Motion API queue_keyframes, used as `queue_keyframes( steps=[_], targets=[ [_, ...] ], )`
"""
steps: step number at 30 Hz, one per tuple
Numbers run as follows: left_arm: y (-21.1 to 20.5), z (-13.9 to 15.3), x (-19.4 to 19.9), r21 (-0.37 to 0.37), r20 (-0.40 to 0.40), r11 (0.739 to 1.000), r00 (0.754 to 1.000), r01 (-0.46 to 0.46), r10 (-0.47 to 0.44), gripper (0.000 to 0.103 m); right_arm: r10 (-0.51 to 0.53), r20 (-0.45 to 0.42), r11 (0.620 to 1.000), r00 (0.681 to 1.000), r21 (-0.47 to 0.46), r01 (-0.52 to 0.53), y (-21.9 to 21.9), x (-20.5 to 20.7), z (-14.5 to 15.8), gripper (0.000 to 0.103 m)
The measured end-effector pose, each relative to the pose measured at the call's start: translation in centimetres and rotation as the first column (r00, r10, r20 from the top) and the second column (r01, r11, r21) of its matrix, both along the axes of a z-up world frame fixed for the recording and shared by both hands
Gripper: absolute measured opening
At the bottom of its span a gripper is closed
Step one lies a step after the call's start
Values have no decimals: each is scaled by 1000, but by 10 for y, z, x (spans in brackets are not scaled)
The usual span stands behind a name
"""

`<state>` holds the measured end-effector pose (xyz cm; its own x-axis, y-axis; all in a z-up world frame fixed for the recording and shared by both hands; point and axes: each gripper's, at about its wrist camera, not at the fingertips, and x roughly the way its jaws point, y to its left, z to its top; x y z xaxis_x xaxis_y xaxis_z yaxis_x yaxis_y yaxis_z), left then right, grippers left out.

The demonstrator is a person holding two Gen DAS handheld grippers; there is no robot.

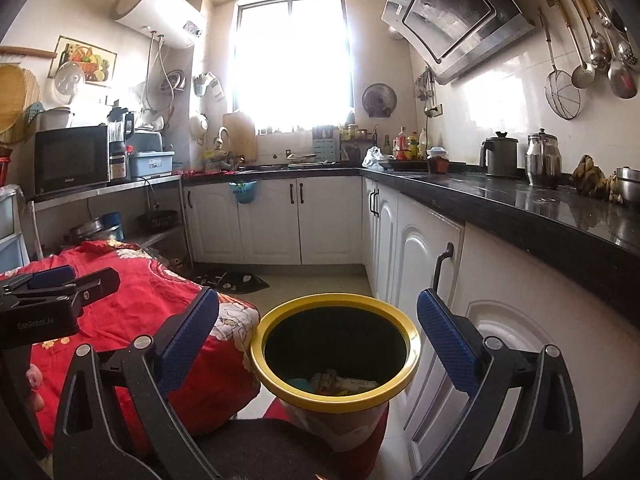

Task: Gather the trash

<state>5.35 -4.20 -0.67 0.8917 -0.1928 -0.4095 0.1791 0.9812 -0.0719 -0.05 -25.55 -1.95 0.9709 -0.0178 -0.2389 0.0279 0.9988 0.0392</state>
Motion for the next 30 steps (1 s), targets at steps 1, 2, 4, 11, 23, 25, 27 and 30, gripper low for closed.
queue_keyframes(
  steps=[1,2,4,11,23,25,27,30],
  targets=[
    [0,0,0,0,1,1000,1000,1,-1,92,0,1,1000,1000,1,0,0,0,0,97],
    [0,0,0,2,2,1000,1000,0,0,92,0,2,1000,1000,2,0,0,0,0,97],
    [0,0,-1,2,3,1000,1000,0,0,92,-1,2,1000,1000,2,1,0,0,1,97],
    [0,1,-2,4,5,1000,1000,-1,1,92,-2,0,1000,1000,2,2,0,0,1,97],
    [1,1,-2,6,3,1000,1000,-3,3,92,-3,1,1000,1000,0,3,-1,0,1,97],
    [1,1,-2,5,4,1000,1000,-4,4,92,-2,0,1000,1000,1,2,-1,0,1,97],
    [2,1,-1,6,3,1000,1000,-5,5,92,-2,1,1000,1000,-1,2,-1,0,1,97],
    [2,1,-1,6,4,1000,1000,-5,5,92,-3,1,1000,1000,-1,3,-1,-1,1,97]
  ],
)
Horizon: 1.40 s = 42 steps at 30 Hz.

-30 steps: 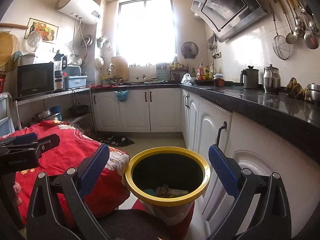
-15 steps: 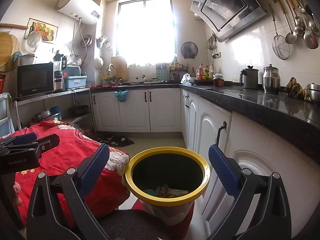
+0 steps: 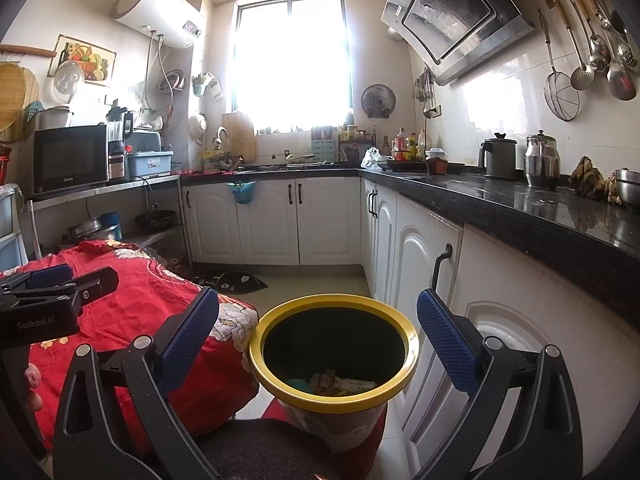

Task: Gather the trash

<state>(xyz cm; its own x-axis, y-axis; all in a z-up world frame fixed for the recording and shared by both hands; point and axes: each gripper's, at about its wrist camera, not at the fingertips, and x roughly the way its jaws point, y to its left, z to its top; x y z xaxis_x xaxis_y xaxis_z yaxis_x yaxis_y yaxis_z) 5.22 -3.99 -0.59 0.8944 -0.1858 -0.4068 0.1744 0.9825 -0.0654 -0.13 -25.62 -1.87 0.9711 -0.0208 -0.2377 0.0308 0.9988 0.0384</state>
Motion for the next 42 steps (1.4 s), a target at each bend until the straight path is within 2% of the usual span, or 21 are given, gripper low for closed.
queue_keyframes(
  steps=[33,42],
  targets=[
    [3,1,1,4,2,1000,1000,-4,4,92,1,-1,1000,1000,0,-1,-1,0,0,97],
    [5,-2,4,12,-36,1000,999,10,-9,92,6,-8,1000,1000,18,-6,-3,0,3,97]
  ],
)
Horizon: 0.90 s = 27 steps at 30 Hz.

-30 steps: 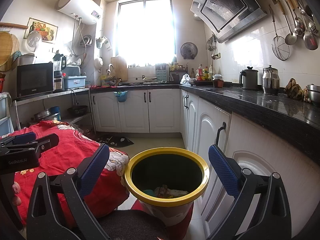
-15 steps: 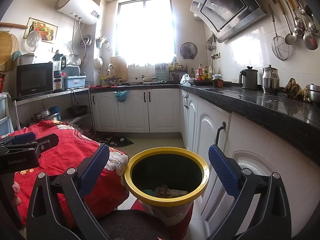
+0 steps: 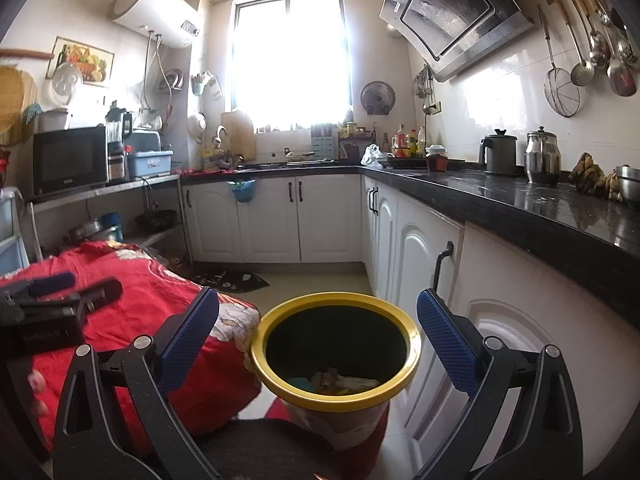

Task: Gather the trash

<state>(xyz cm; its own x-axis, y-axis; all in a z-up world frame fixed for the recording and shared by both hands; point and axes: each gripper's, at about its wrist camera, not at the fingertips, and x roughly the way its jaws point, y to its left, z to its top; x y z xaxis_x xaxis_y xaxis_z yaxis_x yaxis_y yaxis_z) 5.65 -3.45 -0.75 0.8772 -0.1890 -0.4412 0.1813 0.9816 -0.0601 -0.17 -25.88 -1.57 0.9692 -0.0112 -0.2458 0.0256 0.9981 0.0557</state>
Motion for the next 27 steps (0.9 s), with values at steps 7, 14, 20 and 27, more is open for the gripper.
queue_keyframes(
  steps=[7,14,20,27],
  targets=[
    [72,-1,-4,-115,-164,985,980,-132,113,92,158,-35,987,987,-4,-158,43,22,16,97],
    [297,-13,-80,16,-235,662,640,-750,731,92,698,-231,705,678,52,-708,253,58,10,97],
    [449,-61,-157,138,-358,279,215,-950,909,92,785,-543,418,299,108,-902,470,27,-49,97],
    [492,-97,-164,192,-431,198,99,-961,897,94,698,-633,401,334,-41,-915,547,0,-85,97]
  ],
)
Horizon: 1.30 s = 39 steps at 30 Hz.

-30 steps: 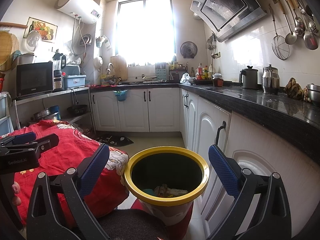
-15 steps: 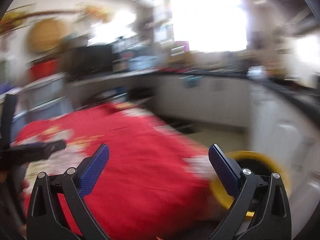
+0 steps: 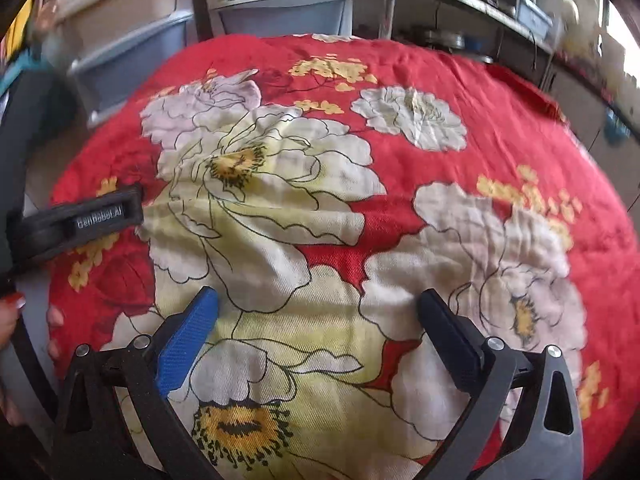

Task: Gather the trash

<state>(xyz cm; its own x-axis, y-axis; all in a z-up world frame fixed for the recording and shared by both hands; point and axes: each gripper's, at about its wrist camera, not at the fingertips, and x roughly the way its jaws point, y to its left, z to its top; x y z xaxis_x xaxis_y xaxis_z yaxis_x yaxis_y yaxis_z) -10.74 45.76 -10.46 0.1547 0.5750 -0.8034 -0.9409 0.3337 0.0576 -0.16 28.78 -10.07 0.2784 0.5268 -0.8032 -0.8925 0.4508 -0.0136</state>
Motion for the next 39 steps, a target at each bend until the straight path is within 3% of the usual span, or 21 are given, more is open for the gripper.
queue_keyframes(
  steps=[3,39],
  targets=[
    [1,0,1,2,1,1000,1000,-1,1,94,-5,-38,1000,999,19,6,-3,3,0,98],
    [0,-2,-2,-1,10,1000,1000,0,0,94,-5,-30,1000,1000,15,6,-2,1,-1,98]
  ],
)
